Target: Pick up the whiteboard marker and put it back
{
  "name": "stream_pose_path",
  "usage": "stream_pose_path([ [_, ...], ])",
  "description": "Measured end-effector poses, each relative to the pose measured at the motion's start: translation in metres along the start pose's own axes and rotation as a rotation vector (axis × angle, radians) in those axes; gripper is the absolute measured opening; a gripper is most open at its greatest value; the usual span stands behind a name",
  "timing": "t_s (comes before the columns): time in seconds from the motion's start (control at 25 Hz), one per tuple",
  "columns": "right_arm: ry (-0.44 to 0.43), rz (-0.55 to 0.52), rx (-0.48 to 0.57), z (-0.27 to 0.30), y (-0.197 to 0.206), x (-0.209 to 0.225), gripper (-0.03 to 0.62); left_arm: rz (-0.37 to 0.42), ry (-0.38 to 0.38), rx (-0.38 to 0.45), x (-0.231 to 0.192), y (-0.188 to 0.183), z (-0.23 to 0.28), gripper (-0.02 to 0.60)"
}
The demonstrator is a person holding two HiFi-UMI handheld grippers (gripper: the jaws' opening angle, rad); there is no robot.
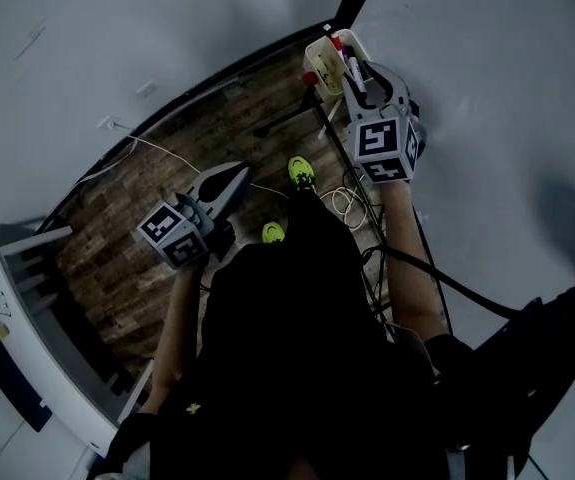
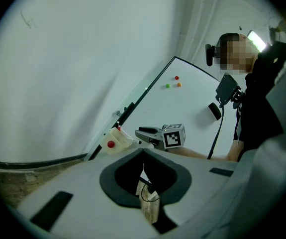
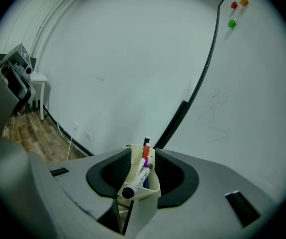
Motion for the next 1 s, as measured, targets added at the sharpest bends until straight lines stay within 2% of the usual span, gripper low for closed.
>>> stream_pose_path([
  [0.56, 0.054, -0.017, 0.017, -0.054, -0.017, -0.020, 0.135, 0.038, 0.056, 0.015, 0.013, 0.005, -0.029, 0.020],
  [1.0, 0.080, -0.009, -0.015, -0.106, -0.016, -0.054, 0.135, -0.009, 0.067, -0.007, 0.024, 0.028, -0.069, 0.020],
])
Point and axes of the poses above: the fingertips, and each gripper's own axes: z forward along the fingers, x to its right, y out of its underside, the point moved 10 cm from there along -z, backward along the fingers, and after that the axes turned 2 degrees about -x, right-handed, at the moved point
